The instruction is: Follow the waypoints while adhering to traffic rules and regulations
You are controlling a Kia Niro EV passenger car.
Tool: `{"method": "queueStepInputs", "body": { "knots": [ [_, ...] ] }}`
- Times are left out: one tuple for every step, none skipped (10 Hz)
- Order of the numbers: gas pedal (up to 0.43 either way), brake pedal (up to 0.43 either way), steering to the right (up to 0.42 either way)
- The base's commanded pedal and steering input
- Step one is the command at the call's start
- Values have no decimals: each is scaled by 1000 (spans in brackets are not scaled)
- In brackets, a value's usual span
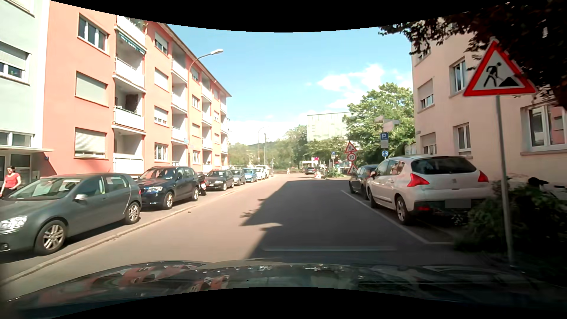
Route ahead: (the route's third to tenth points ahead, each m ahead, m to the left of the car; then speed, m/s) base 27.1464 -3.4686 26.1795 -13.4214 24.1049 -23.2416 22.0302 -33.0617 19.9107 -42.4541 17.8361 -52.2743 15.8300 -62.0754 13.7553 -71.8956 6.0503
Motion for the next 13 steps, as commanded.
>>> {"method": "queueStepInputs", "body": {
  "knots": [
    [0, 0, -4],
    [0, 0, -4],
    [0, 0, 0],
    [0, 0, 3],
    [0, 0, 5],
    [0, 6, 6],
    [0, 18, 6],
    [0, 49, 6],
    [0, 67, 7],
    [0, 73, 8],
    [0, 85, 8],
    [0, 104, 8],
    [0, 104, 8]
  ]
}}
